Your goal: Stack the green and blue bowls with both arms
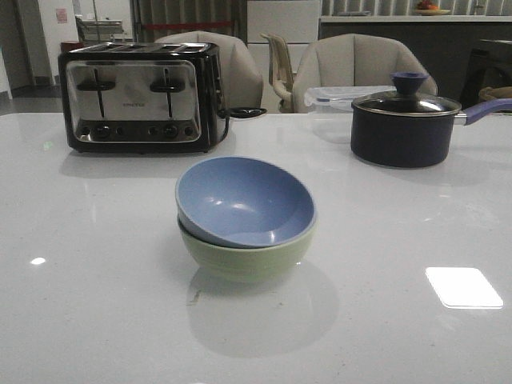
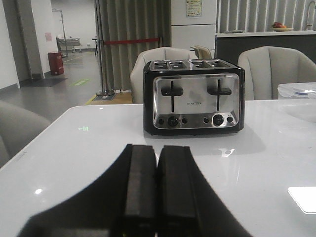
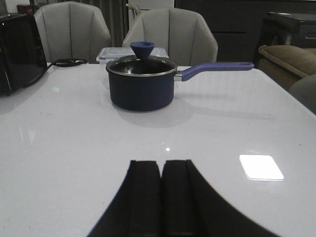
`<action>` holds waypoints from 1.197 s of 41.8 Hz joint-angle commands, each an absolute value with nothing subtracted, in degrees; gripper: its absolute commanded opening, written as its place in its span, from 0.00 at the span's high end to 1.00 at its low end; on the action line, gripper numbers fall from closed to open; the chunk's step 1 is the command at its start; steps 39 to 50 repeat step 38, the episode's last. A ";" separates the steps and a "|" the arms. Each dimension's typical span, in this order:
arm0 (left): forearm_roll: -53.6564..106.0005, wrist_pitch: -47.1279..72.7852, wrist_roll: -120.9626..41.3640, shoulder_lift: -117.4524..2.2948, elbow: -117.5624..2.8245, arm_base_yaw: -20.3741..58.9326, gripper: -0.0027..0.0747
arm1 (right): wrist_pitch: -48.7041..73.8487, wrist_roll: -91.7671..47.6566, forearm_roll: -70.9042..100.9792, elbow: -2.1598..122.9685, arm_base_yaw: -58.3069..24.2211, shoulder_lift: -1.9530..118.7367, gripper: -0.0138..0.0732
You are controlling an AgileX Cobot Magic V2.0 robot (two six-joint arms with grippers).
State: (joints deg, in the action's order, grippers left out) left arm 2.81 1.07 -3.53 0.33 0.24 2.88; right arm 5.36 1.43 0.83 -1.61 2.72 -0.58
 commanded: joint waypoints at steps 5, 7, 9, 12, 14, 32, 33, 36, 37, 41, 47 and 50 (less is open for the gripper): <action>3.27 -3.99 -3.12 1.30 0.57 3.17 0.84 | -0.64 3.72 -0.94 -1.36 0.27 -1.68 0.80; 3.27 -3.99 -3.12 1.30 0.57 3.17 0.84 | -0.66 3.72 -0.94 -1.36 -0.62 -1.68 0.80; 3.27 -3.99 -3.12 1.30 0.57 3.17 0.84 | -0.66 3.72 -0.94 -1.36 -0.88 -1.68 0.80; 3.27 -3.99 -3.12 1.30 0.57 3.17 0.84 | -1.17 3.61 -0.94 -1.36 -0.63 -1.68 0.80; 3.27 -3.99 -3.12 1.30 0.57 3.17 0.84 | -1.31 3.56 -0.94 -1.36 -0.57 -1.68 0.80; 3.27 -3.99 -3.12 1.30 0.57 3.17 0.84 | -1.35 3.56 -0.93 -1.36 -0.57 -1.68 0.80; 3.27 -3.99 -3.12 1.30 0.57 3.17 0.84 | -1.35 3.56 -0.93 -1.36 -0.57 -1.68 0.80; 3.27 -3.99 -3.12 1.30 0.57 3.17 0.84 | -1.35 3.56 -0.93 -1.36 -0.57 -1.68 0.80; 3.27 -3.99 -3.12 1.30 0.57 3.17 0.84 | -1.35 3.56 -0.93 -1.36 -0.57 -1.68 0.80; 3.27 -3.99 -3.12 1.30 0.57 3.17 0.84 | -1.35 3.56 -0.93 -1.36 -0.57 -1.68 0.80; 3.27 -3.99 -3.12 1.30 0.57 3.17 0.84 | -1.35 3.56 -0.93 -1.36 -0.57 -1.68 0.80; 3.27 -3.99 -3.12 1.30 0.57 3.17 0.84 | -1.35 3.56 -0.93 -1.36 -0.57 -1.68 0.80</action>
